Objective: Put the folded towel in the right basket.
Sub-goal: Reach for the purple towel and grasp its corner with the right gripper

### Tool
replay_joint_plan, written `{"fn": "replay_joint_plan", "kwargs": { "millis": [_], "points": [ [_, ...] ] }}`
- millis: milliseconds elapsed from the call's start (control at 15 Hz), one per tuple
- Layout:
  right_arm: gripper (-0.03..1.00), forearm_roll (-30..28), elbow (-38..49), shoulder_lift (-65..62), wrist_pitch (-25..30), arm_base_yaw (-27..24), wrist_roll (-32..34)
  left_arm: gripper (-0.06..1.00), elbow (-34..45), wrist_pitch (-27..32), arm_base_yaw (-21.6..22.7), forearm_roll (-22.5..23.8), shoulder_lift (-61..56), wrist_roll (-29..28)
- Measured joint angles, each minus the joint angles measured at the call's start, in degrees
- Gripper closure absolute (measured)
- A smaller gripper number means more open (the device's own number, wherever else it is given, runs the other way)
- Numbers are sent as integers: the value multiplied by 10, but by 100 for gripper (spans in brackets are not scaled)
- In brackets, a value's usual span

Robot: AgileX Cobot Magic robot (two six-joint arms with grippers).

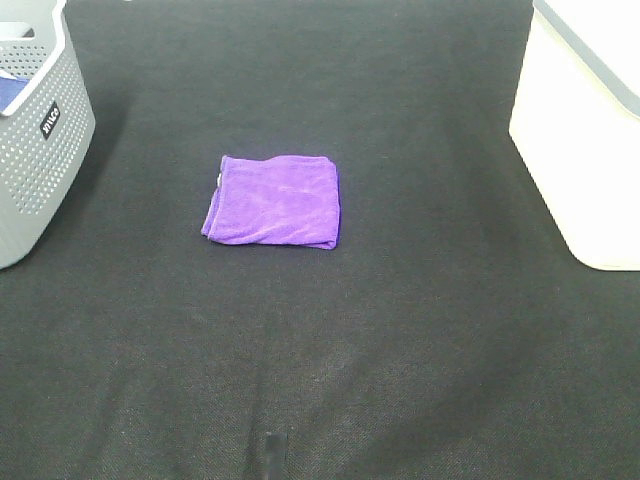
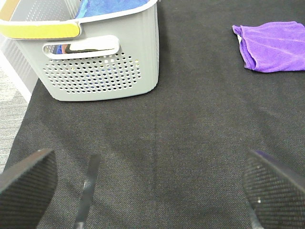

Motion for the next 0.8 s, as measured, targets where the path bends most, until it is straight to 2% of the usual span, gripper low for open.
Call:
{"fn": "replay_joint_plan", "kwargs": {
  "millis": [800],
  "points": [
    [1,0,0,0,0,0,0,-5,0,0,0,0,0,0]
  ]
}}
